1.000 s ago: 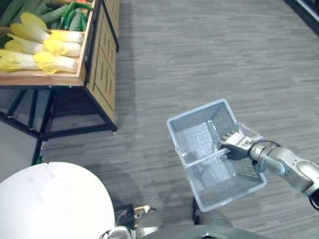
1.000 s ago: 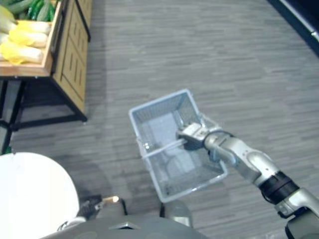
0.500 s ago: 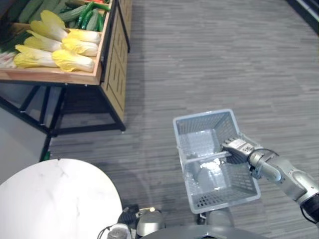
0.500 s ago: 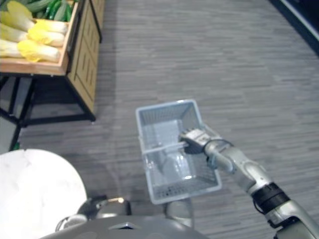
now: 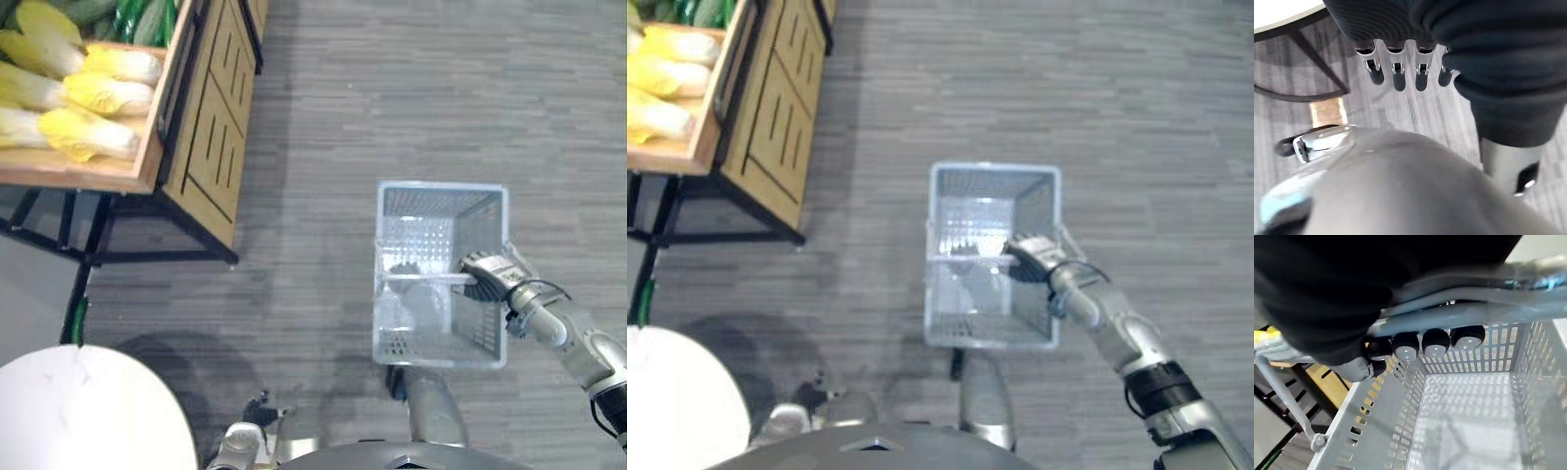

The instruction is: Pick vegetable in the basket

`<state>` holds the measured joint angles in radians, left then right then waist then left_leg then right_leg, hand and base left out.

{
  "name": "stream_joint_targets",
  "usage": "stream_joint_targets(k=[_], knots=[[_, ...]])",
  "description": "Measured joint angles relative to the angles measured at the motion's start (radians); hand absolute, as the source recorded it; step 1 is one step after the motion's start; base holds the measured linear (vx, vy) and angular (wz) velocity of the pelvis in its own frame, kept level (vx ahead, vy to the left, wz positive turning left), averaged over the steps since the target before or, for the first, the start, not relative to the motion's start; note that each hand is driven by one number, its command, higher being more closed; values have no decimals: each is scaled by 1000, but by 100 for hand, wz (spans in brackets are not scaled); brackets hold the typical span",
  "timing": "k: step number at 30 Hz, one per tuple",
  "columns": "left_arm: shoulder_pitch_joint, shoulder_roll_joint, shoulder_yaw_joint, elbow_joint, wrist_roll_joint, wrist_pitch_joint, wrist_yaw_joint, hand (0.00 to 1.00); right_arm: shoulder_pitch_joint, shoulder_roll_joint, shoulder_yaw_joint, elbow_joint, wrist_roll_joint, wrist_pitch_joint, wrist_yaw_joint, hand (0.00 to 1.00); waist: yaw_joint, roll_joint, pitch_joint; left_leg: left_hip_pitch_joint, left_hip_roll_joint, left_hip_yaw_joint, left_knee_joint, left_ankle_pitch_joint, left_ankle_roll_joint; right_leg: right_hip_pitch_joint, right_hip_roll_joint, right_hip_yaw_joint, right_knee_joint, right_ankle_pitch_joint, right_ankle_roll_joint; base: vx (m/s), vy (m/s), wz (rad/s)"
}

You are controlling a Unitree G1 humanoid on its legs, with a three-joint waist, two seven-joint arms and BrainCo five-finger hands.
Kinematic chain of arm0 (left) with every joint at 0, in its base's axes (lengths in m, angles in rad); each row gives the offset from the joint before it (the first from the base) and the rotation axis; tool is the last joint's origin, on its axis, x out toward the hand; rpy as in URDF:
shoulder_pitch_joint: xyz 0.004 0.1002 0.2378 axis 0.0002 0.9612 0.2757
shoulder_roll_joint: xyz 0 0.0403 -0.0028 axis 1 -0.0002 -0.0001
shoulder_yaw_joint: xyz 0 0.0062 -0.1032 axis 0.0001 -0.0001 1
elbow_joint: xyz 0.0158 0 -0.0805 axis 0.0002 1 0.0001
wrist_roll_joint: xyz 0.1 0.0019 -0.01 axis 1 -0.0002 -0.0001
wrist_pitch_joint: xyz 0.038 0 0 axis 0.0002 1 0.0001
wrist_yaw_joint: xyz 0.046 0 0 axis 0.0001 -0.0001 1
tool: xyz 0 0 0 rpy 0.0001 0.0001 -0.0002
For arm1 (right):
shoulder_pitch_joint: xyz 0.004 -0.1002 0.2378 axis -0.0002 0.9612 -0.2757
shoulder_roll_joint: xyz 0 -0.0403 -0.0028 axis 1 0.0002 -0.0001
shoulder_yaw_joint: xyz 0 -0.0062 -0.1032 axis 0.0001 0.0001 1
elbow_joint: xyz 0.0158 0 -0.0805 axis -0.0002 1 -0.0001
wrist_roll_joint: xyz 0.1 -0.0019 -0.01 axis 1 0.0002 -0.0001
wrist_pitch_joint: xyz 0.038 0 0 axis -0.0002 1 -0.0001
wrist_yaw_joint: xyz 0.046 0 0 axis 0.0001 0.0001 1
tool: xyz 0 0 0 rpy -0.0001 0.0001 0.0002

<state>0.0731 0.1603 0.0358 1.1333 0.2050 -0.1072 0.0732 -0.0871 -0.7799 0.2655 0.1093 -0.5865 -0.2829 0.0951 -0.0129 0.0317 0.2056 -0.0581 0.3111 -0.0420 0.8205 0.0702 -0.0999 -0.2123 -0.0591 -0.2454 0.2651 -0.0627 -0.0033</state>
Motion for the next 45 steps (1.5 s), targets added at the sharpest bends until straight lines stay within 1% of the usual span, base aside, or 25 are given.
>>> stream_joint_targets(k=[2, 4, 8, 11, 13, 14, 16, 17, 19, 20, 21, 22, 23, 24, 25, 27, 30, 32, 34, 37, 39, 40, 41, 43, 45], knots=[[1, 6, -2, -44, -3, -3, 2, 0, 0, 3, -2, 2, 5, 6, -8, 100, 26, -14, 10, -107, -14, 52, 248, -99, 34, 155, 13, 15, -80, -26, -7, 529, -183, -11], [1, 6, -4, -72, -7, -8, 9, 0, -2, 4, 2, 3, 8, 9, -20, 100, 48, -23, 15, -207, -38, 124, 276, -169, 56, 242, 13, 27, -148, -44, -13, 566, -115, -19], [2, 6, -10, -78, -8, -15, 10, 0, -7, 7, 17, 7, 8, 10, -23, 100, 71, -20, 17, -347, -88, 267, -38, -231, 60, 342, -21, 38, -201, -94, 41, 496, 56, -16], [19, -4, -10, -66, -4, -15, 13, 0, -6, 5, 18, 19, 8, 8, -23, 100, 76, -9, 9, -341, -163, 243, -614, -103, 46, 441, -59, 35, -248, -152, 110, 585, 257, -11], [20, -1, -1, -64, -2, -14, 21, 0, 6, 16, 18, 27, 7, 8, -22, 100, 89, -5, 3, -348, -167, 244, -624, 56, 66, 487, -77, 34, -255, -179, 135, 570, 297, -1], [8, -1, 0, -69, 3, -15, 25, 0, 16, 20, 18, 30, 8, 8, -22, 100, 97, -34, 9, -364, -189, 258, -577, 25, 99, 483, -100, 30, -239, -171, 127, 461, 202, 17], [5, 0, 10, -73, 10, -17, 31, 0, 23, 17, 17, 48, 6, 4, -21, 100, 106, -43, 12, -427, -177, 274, -327, -83, 177, 525, -123, 48, -221, -80, 152, 676, 297, 20], [10, 0, 26, -69, 15, -22, 31, 0, 20, 26, 19, 54, 4, 2, -17, 100, 135, -50, 20, -475, -163, 310, -171, -135, 176, 553, -141, 78, -188, -33, 150, 579, 302, 6], [61, -2, 31, -56, 48, -17, 31, 0, 5, 50, 12, 62, 6, -12, -20, 100, 129, -76, -23, -408, -186, 333, -358, -135, 171, 549, -181, 141, -74, -21, 163, 424, 301, -16], [65, 25, 33, -33, 55, -4, 34, 0, 21, 81, 14, 64, 6, -13, -21, 100, 131, -130, -44, -388, -224, 365, -365, -162, 174, 497, -231, 170, 24, -7, 163, 354, 228, -22], [71, 34, 32, -27, 56, 0, 35, 0, 21, 93, 22, 64, 4, -17, -21, 100, 134, -145, -51, -382, -235, 373, -362, -185, 183, 435, -245, 206, 115, 35, 165, 352, 172, -12], [80, 40, 33, -18, 55, 8, 32, 0, 25, 129, 21, 65, -3, -14, -22, 100, 133, -159, -45, -334, -251, 387, -385, -220, 188, 349, -252, 259, 280, 199, 188, 507, 234, -15], [85, 41, 29, -18, 55, 22, 31, 0, 32, 159, 28, 66, -4, -10, -23, 100, 126, -168, -41, -271, -268, 385, -416, -247, 179, 247, -252, 290, 494, 330, 255, 513, 235, -5], [85, 50, 29, -20, 54, 27, 32, 0, 32, 163, 35, 67, -4, -10, -23, 100, 128, -167, -35, -231, -275, 381, -426, -257, 182, 189, -240, 299, 625, 336, 270, 529, 227, 13], [84, 59, 15, -25, 51, 32, 35, 0, 32, 166, 45, 67, -2, -9, -25, 100, 126, -154, -26, -145, -288, 357, -462, -270, 183, 114, -200, 301, 815, 272, 251, 521, 210, 27], [76, 68, -1, -50, 33, 30, 41, 0, 36, 161, 55, 66, -3, -9, -25, 100, 102, -132, -11, 16, -310, 313, -570, -268, 186, 19, -153, 211, 918, 103, 153, 600, 202, 60], [52, 73, 1, -70, 31, 26, 41, 0, 62, 162, 56, 65, -3, -6, -24, 100, 84, -127, -8, 135, -332, 240, -644, -268, 188, -68, -161, 70, 752, -39, 53, 540, 60, 92], [38, 70, 6, -77, 5, 23, 40, 0, 70, 162, 56, 77, -3, -4, -20, 100, 74, -117, -1, 173, -331, 182, -644, -270, 190, -99, -157, 27, 546, -59, 42, 487, -74, 104], [39, 56, 12, -82, -7, 23, 39, 0, 58, 160, 52, 95, -2, -3, -22, 100, 69, -109, 2, 209, -309, 104, -638, -280, 172, -96, -117, 80, 230, -42, 61, 548, -189, 117], [41, 56, 30, -81, -7, 23, 40, 0, 65, 157, 52, 106, -3, 0, -22, 100, 70, -115, 3, 218, -271, -4, -595, -334, 89, -98, -100, 212, -20, 25, 91, 539, -322, 126], [56, 66, 43, -78, -7, 24, 41, 0, 74, 156, 51, 106, -3, 1, -22, 100, 71, -136, -8, 214, -250, -75, -534, -395, 41, -68, -104, 330, -136, 145, 78, 475, -410, 124], [56, 58, 50, -67, -8, 25, 42, 0, 82, 150, 35, 117, -3, 1, -22, 100, 69, -117, -2, 213, -219, -134, -493, -444, 12, -50, -88, 369, -93, 170, 198, 443, -464, 140], [46, 28, 56, -58, -9, 23, 41, 0, 68, 146, 10, 144, -4, 14, -20, 100, 74, -64, 1, 178, -162, -187, -456, -429, -22, -70, -37, 376, 9, 121, 141, 392, -428, 157], [48, 21, 59, -57, -10, 20, 42, 0, 87, 139, -26, 147, -3, 38, -20, 100, 46, -79, 3, 163, -156, -271, -466, -337, -27, -79, -61, 374, 173, 8, 166, 294, -389, 201], [58, 21, 89, -43, -37, 24, 51, 0, 105, 113, -37, 157, -4, 53, -20, 100, 43, -97, -9, 160, -133, -360, -487, -273, -70, -67, -91, 294, 264, -98, 163, 253, -429, 176]])
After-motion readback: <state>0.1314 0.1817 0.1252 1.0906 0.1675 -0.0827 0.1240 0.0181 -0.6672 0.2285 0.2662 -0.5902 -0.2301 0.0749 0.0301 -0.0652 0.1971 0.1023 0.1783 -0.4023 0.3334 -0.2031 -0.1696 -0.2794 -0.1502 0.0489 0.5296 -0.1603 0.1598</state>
